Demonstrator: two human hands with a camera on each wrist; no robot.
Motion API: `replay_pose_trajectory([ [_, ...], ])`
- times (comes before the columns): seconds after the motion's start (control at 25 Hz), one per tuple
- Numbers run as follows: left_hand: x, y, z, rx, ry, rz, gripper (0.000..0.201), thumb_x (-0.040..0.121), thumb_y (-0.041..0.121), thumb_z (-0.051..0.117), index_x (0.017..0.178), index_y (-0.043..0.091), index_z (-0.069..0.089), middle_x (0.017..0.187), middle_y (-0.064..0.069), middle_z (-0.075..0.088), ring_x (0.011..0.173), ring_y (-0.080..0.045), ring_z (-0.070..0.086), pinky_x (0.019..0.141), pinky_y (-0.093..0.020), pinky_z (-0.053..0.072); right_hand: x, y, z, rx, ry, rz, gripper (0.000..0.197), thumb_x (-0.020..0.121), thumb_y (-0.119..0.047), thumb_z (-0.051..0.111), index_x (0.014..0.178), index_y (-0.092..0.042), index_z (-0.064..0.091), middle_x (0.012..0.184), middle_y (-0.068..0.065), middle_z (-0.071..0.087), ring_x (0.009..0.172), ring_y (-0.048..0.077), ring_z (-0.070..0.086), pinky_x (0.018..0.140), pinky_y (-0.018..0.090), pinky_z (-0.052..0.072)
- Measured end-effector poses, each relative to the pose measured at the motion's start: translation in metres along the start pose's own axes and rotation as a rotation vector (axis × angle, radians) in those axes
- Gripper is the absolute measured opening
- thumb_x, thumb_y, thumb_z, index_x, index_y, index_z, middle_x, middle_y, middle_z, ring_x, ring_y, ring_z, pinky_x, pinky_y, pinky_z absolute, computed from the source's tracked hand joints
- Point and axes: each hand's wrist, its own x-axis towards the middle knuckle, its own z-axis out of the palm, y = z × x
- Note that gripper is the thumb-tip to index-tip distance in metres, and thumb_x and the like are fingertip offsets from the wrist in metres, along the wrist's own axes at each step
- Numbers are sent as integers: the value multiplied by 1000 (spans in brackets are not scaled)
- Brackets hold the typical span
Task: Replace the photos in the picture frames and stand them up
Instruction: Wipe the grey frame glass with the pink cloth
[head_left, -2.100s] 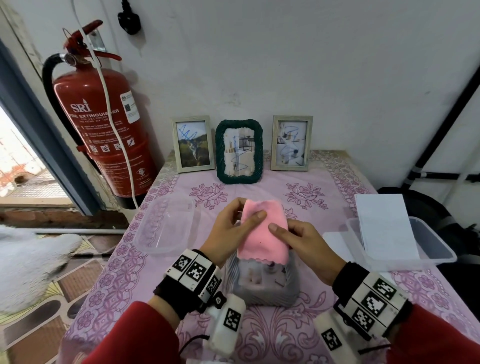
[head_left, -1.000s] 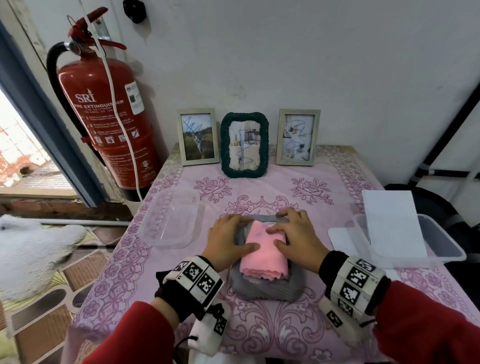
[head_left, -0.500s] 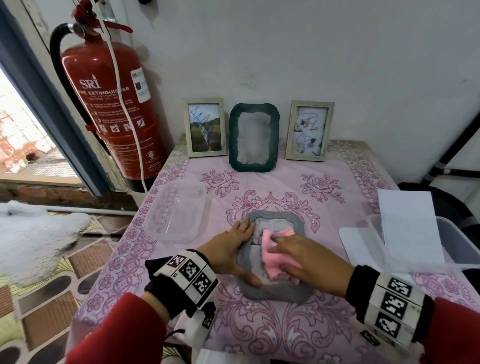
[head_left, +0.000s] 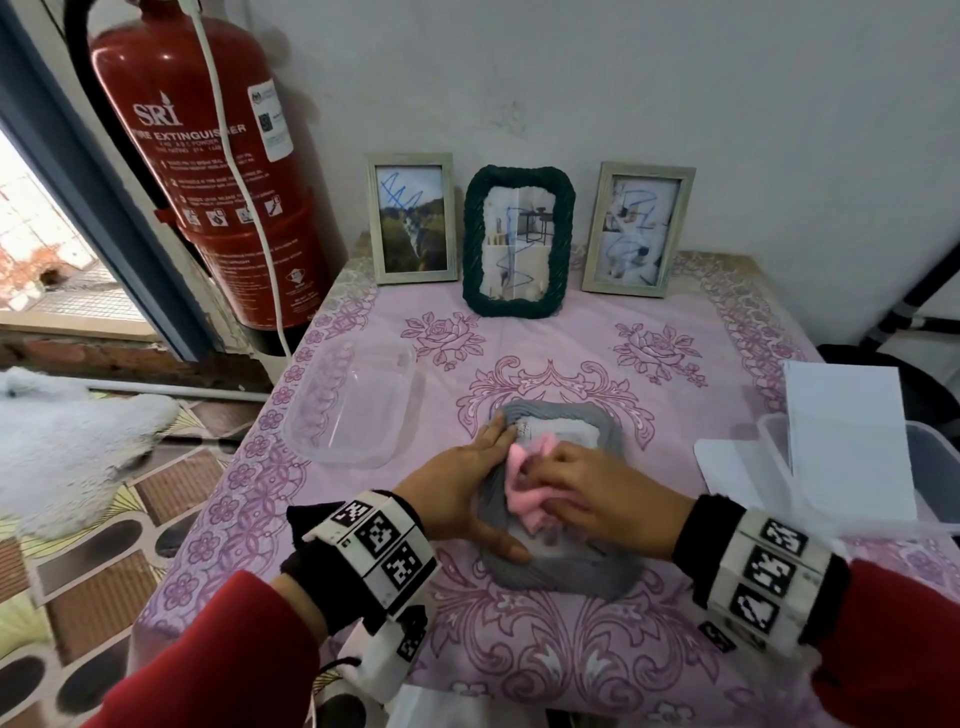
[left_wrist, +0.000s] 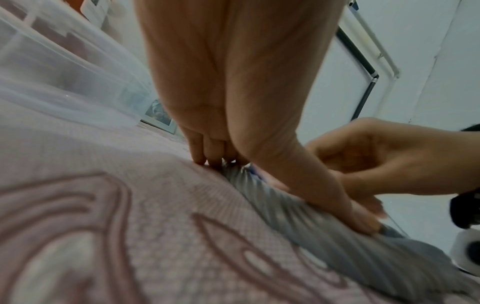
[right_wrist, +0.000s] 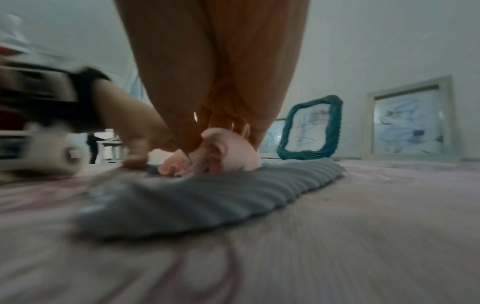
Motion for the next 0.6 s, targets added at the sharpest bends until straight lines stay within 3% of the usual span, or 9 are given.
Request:
replay_pose_trajectory([
  [0.12, 1, -1, -1, 23, 13, -5, 124, 60, 47, 83, 150, 14, 5, 158, -1, -10, 144, -10, 13, 108, -9, 8, -33, -2, 5, 31, 8, -57, 29, 92, -25, 47, 117, -19, 60, 110, 5, 54, 95, 13, 52, 79, 15, 35],
  [0.28, 1, -1, -2, 56, 14, -3, 123, 59, 52, 81, 151, 17, 5, 158, 1, -10, 144, -9, 14, 108, -10, 7, -38, 13, -11, -94, 9, 62, 24, 97, -24, 41, 117, -25, 53, 112, -4, 51, 97, 11, 55, 81, 24, 47],
  [0.44, 0, 3, -3, 93, 15, -4, 123, 58, 53, 81, 150, 19, 6, 158, 0, -7, 143, -12, 20, 112, -17, 15, 3, 20, -18, -69, 75, 138, 26, 96, -20, 44, 120, -18, 54, 121, 4, 49, 112, 18, 48, 94, 25, 40],
  [0.52, 0, 5, -3, 101, 20, -5, 124, 56, 54, 82, 150, 22, 8, 159, 0, -4, 141, -14, 26, 112, -20, 22, 13, 16, -15, -42, 54, 104, 31, 94, -17, 46, 124, -17, 55, 125, 6, 50, 117, 19, 43, 100, 25, 34],
  [0.6, 0, 5, -4, 116, 28, -27, 123, 54, 55, 83, 150, 21, 13, 159, 2, -2, 139, -15, 32, 112, -24, 28, 9, 6, -9, 7, 27, 26, 34, 92, -9, 47, 124, -14, 57, 123, 9, 52, 115, 21, 44, 98, 22, 31],
])
